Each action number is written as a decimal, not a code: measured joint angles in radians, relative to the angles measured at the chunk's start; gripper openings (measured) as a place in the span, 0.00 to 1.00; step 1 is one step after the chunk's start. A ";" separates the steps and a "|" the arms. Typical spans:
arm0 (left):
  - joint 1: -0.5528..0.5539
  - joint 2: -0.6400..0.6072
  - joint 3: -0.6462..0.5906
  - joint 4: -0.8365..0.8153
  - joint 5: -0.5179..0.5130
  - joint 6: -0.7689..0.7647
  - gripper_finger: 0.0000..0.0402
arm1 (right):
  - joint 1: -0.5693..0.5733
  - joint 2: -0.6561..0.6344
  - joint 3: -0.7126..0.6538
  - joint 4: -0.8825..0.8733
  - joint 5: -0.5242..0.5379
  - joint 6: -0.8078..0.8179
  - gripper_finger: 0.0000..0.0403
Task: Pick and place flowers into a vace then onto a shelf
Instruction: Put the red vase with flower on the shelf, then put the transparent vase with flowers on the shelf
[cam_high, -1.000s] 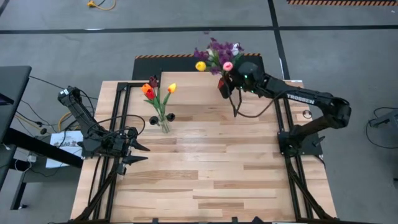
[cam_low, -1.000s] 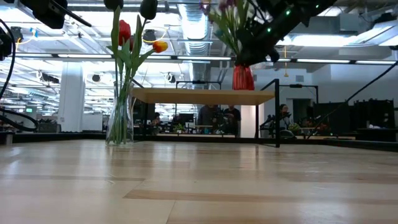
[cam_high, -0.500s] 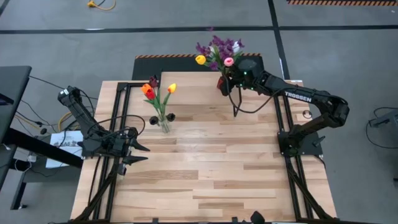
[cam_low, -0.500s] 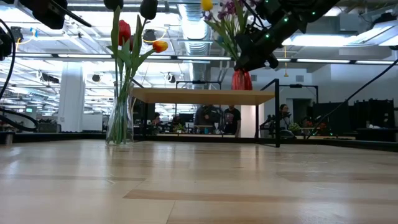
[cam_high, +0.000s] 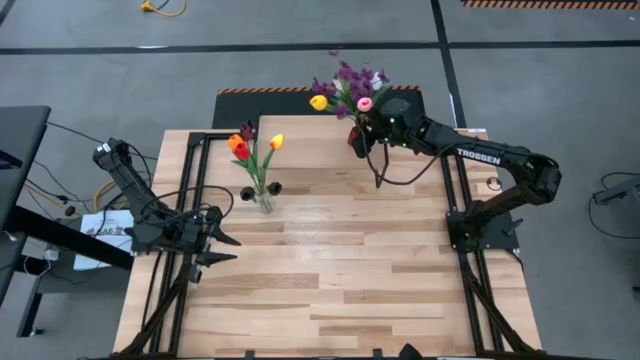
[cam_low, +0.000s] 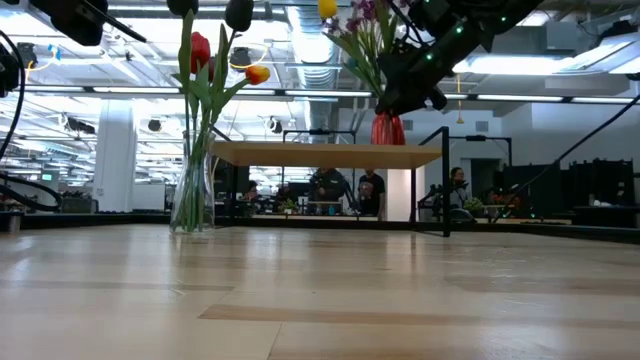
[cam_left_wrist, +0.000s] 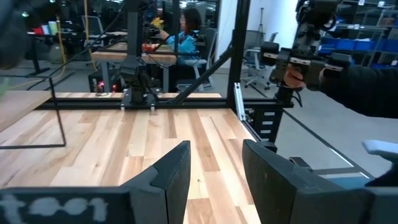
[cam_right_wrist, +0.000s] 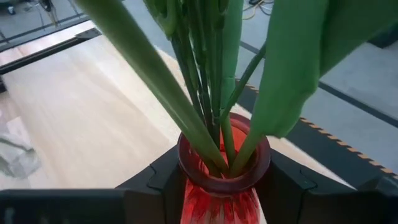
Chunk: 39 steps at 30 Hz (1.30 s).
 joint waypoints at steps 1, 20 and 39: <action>0.000 0.000 0.000 0.000 0.005 -0.003 0.34 | 0.004 0.000 0.000 -0.001 -0.001 0.000 0.40; 0.000 0.000 0.000 0.000 0.005 -0.008 0.34 | 0.011 -0.017 -0.003 -0.063 -0.006 -0.025 0.63; 0.000 0.000 0.000 0.000 0.005 -0.013 0.34 | 0.063 -0.144 -0.003 -0.239 -0.004 -0.049 0.63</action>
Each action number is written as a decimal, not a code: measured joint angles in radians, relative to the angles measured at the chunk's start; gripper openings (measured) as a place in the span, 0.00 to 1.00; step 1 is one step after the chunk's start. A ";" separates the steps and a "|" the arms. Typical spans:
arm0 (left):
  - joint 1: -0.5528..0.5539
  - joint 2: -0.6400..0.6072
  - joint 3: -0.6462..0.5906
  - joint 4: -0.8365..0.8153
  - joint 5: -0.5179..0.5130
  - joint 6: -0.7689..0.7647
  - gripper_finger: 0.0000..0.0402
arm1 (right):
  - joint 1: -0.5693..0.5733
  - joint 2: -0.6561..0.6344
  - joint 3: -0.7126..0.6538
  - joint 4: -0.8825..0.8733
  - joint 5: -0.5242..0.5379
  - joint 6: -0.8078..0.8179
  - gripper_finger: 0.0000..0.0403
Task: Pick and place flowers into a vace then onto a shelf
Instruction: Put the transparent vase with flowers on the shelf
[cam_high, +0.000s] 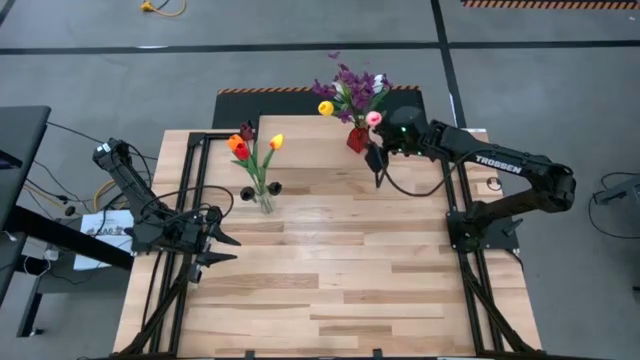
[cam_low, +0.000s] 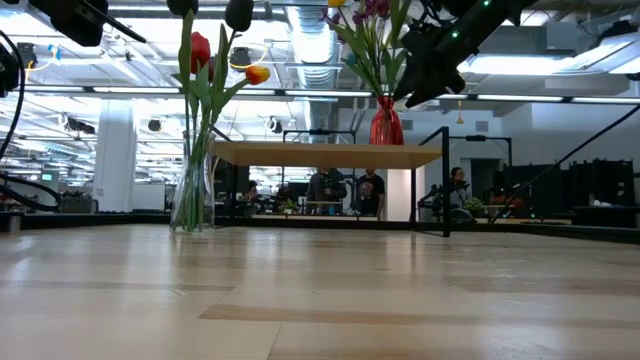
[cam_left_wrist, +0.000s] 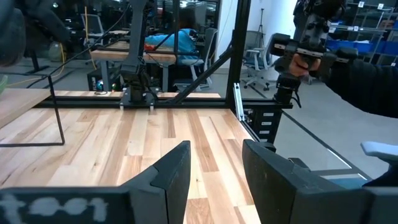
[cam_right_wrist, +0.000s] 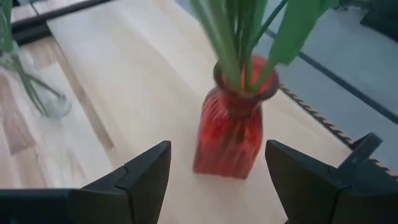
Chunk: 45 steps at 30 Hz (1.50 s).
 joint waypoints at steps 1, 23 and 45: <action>0.000 0.000 0.000 0.000 0.000 -0.001 0.34 | 0.004 0.000 0.000 -0.011 0.000 0.000 0.63; 0.000 0.000 0.000 0.000 0.000 -0.006 0.34 | 0.067 0.000 0.000 -0.223 0.001 -0.005 0.64; 0.001 0.023 0.000 0.028 -0.023 0.083 0.34 | 0.536 -0.400 -0.136 -0.159 0.136 0.063 0.63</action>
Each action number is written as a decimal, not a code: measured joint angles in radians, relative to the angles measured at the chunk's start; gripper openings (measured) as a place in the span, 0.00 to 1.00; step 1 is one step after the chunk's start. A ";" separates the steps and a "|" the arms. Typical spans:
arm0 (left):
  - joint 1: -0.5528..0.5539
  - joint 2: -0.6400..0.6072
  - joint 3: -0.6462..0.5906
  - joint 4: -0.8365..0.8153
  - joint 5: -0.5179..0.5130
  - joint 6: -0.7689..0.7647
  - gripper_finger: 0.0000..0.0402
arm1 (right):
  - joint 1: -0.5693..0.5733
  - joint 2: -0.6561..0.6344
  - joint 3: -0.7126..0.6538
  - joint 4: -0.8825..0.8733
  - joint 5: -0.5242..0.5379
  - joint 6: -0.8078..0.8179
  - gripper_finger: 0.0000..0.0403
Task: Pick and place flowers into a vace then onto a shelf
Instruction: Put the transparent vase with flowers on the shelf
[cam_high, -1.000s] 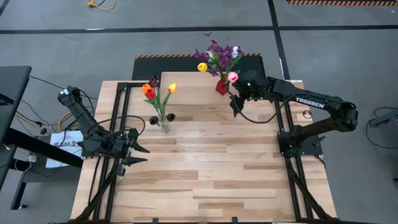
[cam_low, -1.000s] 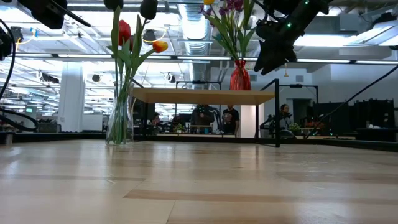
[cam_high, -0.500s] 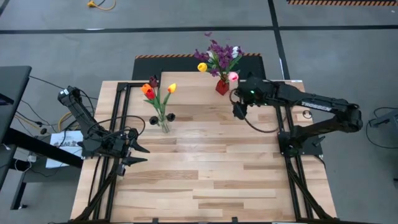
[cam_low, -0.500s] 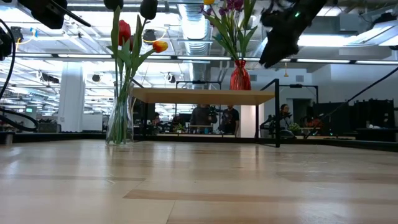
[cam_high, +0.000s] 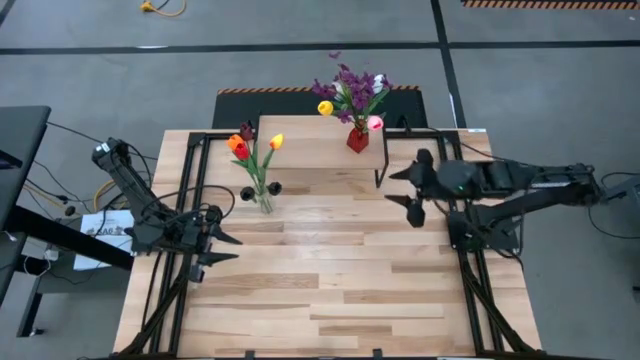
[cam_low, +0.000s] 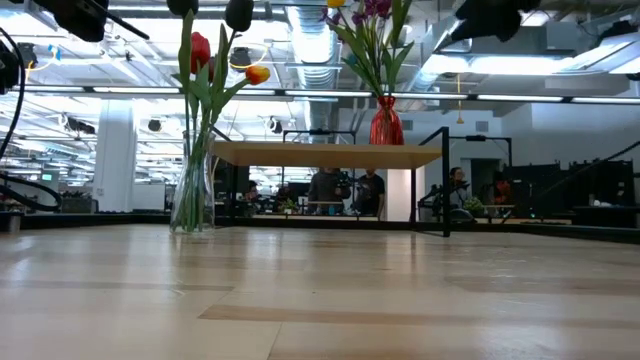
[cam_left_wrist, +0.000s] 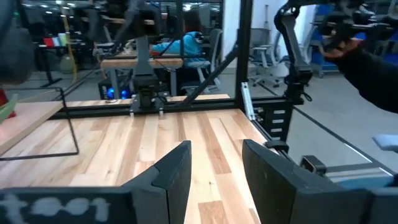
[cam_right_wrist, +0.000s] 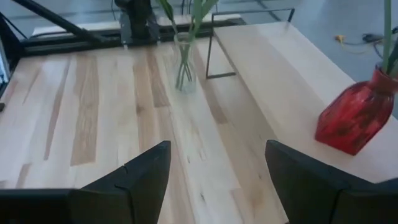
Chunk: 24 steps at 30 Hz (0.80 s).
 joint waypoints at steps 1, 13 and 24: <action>0.000 0.010 0.000 0.013 -0.009 0.003 0.34 | 0.029 -0.020 -0.025 0.017 0.028 0.013 0.63; 0.001 0.151 0.000 0.064 -0.113 -0.161 0.34 | 0.267 -0.095 -0.263 0.233 0.281 0.099 0.63; -0.093 0.440 -0.045 -0.022 -0.749 -0.808 0.30 | 0.436 -0.084 -0.282 0.241 0.332 0.183 0.63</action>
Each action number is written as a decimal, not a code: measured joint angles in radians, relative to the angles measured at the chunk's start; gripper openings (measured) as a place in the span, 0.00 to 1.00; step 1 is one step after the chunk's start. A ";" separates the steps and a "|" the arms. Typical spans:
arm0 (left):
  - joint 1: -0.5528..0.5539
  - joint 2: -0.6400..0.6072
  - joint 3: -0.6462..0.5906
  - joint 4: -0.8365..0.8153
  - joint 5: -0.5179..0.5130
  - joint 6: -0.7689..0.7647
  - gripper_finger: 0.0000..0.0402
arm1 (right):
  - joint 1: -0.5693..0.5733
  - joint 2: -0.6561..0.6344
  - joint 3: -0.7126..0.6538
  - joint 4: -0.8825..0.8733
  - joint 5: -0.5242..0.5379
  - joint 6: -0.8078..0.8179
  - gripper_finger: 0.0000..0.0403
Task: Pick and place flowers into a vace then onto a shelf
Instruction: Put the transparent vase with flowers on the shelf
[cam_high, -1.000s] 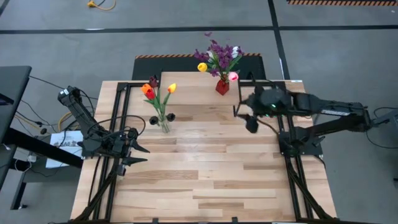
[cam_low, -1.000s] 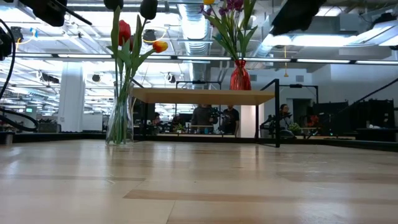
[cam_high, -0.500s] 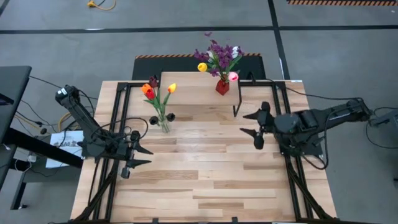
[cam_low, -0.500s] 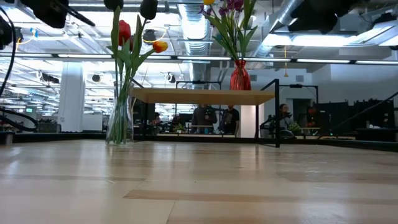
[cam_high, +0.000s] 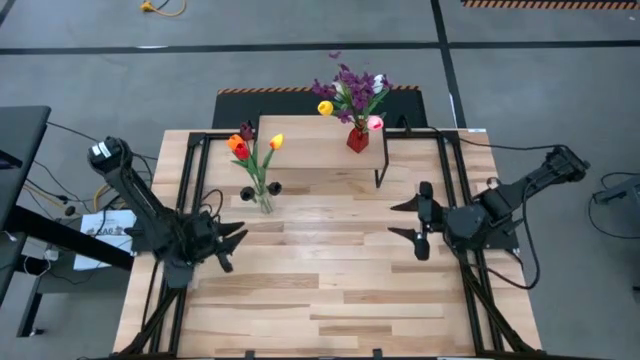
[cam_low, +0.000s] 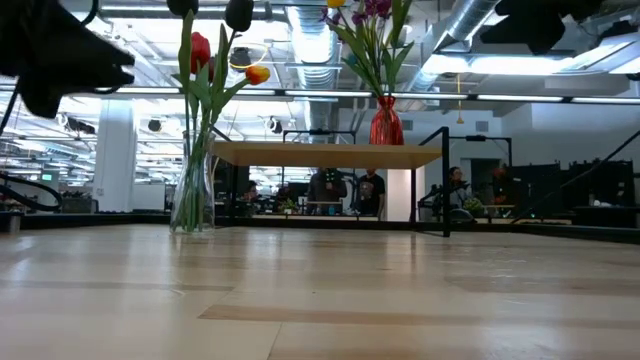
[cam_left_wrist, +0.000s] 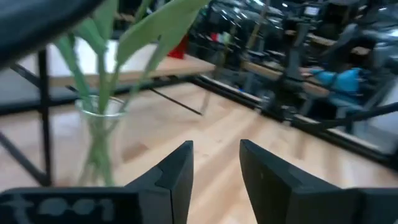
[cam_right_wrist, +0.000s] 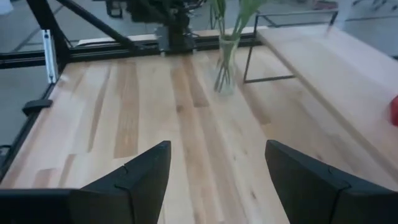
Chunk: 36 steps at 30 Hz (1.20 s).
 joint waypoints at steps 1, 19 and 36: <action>-0.001 0.039 -0.001 -0.002 -0.027 -0.013 0.29 | 0.013 0.000 0.000 -0.001 0.019 0.000 0.63; 0.199 0.371 0.000 0.002 -0.020 -0.085 0.24 | 0.152 0.000 0.000 -0.006 0.167 0.117 0.63; 0.340 0.370 0.000 0.002 0.104 -0.028 0.45 | 0.174 0.067 0.000 -0.002 0.169 0.145 0.63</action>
